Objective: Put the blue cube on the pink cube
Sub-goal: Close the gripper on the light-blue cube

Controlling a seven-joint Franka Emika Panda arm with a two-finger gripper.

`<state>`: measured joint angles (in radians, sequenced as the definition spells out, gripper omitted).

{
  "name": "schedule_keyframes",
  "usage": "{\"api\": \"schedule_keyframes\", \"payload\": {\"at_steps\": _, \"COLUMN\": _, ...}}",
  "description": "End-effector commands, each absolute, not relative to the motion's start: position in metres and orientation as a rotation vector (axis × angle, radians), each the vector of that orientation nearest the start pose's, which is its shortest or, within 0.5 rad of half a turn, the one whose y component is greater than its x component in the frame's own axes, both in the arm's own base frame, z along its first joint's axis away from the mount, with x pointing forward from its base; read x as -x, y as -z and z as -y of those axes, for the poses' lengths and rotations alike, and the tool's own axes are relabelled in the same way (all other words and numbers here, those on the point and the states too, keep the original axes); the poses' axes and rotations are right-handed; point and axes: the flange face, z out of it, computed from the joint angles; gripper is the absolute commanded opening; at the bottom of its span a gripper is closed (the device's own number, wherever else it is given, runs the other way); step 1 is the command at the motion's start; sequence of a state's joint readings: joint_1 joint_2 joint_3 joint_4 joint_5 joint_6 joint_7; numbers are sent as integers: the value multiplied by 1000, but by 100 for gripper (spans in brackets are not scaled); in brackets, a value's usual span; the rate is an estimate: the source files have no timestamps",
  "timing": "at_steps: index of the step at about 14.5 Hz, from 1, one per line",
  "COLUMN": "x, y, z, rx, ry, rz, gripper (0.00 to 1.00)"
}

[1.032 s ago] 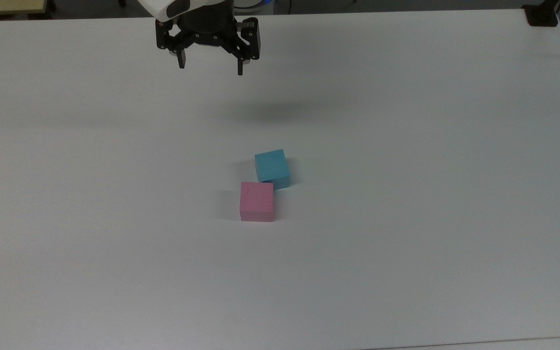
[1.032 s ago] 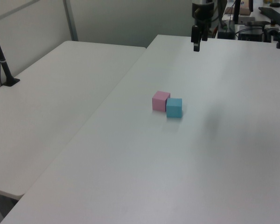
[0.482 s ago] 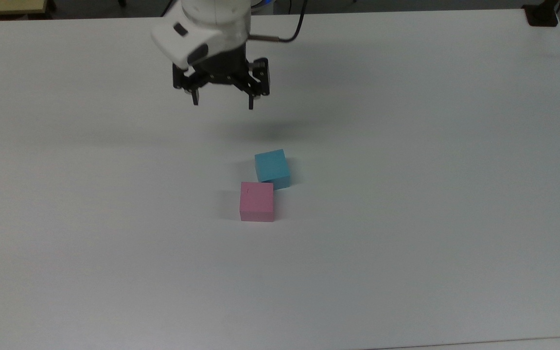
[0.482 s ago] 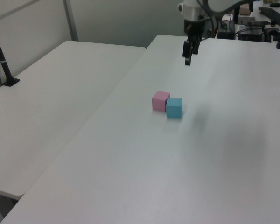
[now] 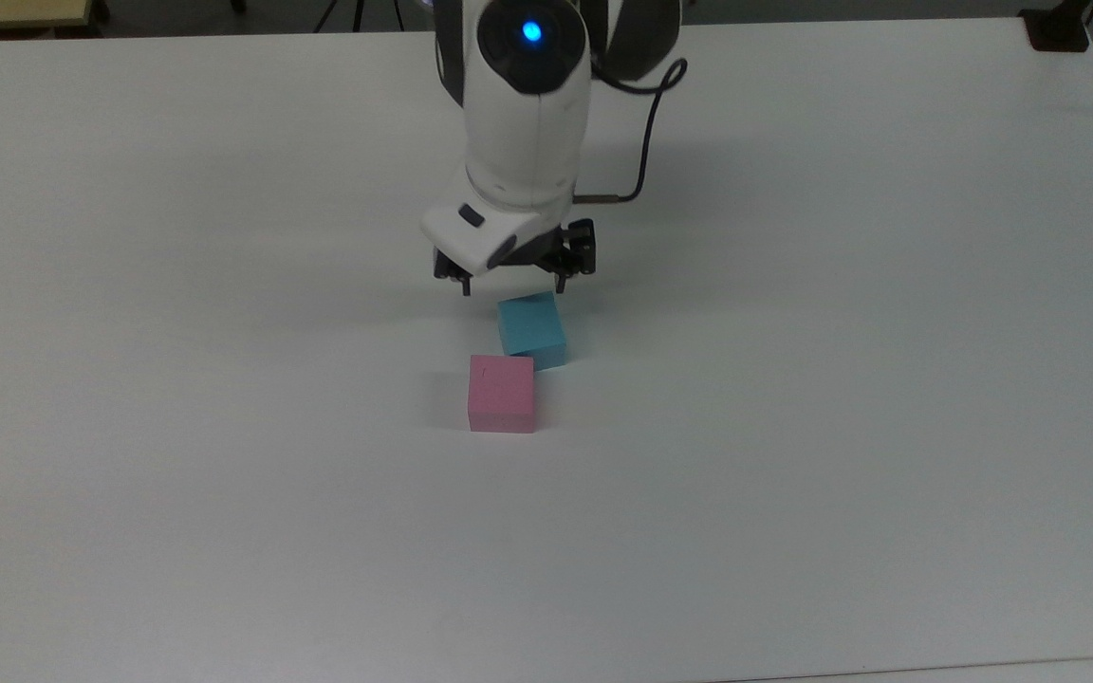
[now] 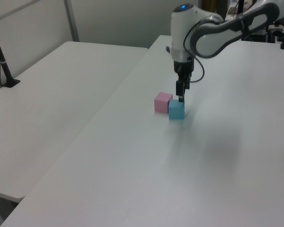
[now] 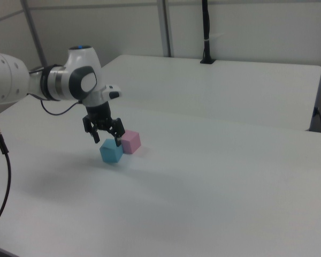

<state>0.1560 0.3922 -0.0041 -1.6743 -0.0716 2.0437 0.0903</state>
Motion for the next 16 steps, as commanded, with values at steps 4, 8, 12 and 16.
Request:
{"api": "schedule_keyframes", "payload": {"at_steps": 4, "x": -664, "y": -341, "z": -107, "rx": 3205, "ry": 55, "rz": 159, "gripper": 95}}
{"api": "schedule_keyframes", "payload": {"at_steps": 8, "x": -666, "y": -321, "z": -120, "rx": 3206, "ry": 79, "rz": 106, "gripper": 40}}
{"api": "schedule_keyframes", "payload": {"at_steps": 12, "x": -657, "y": -352, "z": -118, "rx": 3225, "ry": 37, "rz": 126, "gripper": 25}}
{"api": "schedule_keyframes", "payload": {"at_steps": 16, "x": -659, "y": -400, "z": -104, "rx": 3223, "ry": 61, "rz": 78, "gripper": 25}}
